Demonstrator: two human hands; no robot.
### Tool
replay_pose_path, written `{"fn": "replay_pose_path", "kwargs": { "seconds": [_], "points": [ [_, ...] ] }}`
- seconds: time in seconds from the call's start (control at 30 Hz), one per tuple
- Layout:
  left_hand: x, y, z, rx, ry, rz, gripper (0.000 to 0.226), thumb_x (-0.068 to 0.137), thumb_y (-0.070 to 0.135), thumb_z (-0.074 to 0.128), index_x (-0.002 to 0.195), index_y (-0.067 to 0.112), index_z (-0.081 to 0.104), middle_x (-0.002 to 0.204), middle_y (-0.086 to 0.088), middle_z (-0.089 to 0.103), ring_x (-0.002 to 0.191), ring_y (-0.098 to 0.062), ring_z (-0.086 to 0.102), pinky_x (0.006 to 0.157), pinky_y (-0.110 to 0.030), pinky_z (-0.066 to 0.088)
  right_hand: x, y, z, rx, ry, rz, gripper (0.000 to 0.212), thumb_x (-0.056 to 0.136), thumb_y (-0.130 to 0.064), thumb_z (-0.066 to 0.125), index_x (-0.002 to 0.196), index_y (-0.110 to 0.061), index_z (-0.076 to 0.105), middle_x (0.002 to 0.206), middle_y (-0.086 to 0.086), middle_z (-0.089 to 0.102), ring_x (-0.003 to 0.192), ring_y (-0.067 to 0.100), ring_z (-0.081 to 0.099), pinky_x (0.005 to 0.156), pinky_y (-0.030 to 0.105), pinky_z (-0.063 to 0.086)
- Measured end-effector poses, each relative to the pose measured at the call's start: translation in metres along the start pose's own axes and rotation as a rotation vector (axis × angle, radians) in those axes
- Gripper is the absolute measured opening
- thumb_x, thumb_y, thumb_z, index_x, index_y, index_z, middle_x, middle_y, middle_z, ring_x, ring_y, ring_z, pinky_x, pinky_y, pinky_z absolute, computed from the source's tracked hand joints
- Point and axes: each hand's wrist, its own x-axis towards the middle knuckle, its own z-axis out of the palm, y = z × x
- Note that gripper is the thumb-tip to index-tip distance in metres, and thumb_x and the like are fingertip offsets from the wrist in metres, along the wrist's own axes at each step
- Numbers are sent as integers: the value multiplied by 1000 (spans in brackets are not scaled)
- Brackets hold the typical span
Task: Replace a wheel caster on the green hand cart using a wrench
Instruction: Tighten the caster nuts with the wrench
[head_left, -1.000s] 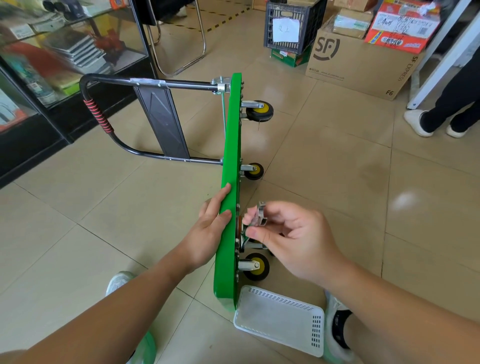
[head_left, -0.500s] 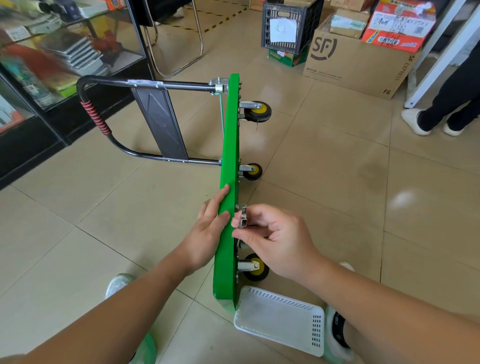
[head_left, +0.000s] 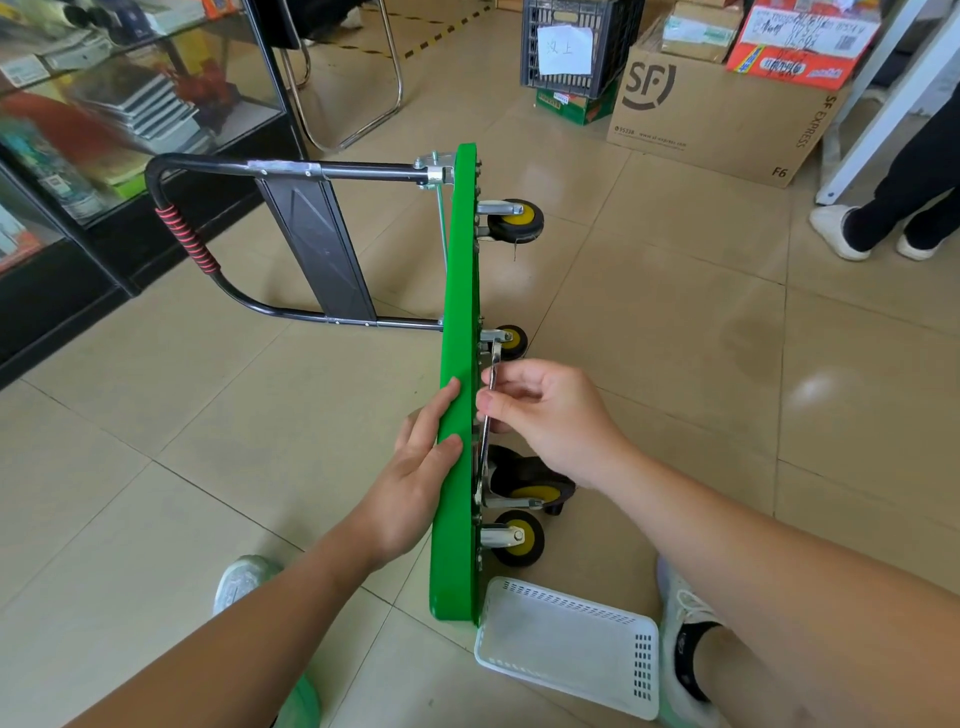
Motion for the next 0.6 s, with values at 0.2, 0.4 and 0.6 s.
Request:
{"fn": "replay_pose_path", "kwargs": {
  "seconds": [0.2,0.4,0.6],
  "points": [
    [2,-1,-2,8,-13,8,61,96,54,34,154,61,17,144,25,33,117,21,42,103,-20,38,15,-1,-1,8,-25,149,13,87,-6,75,96,-15,73,87,1,76,83,17,74,79,37,62],
    [1,0,0,27,-5,18,63,95,53,33,155,58,15,146,16,32,109,27,42,87,-3,35,-10,-24,-10,9,-105,-15,20,85,0,76,95,-17,71,90,4,78,86,22,76,76,34,61],
    [-1,-1,1,55,33,42,51,111,39,34,156,55,18,150,12,32,109,33,36,92,-3,30,-30,-17,-13,136,139,-22,19,89,-3,72,105,-14,71,96,6,77,92,22,75,81,36,62]
  ]
}}
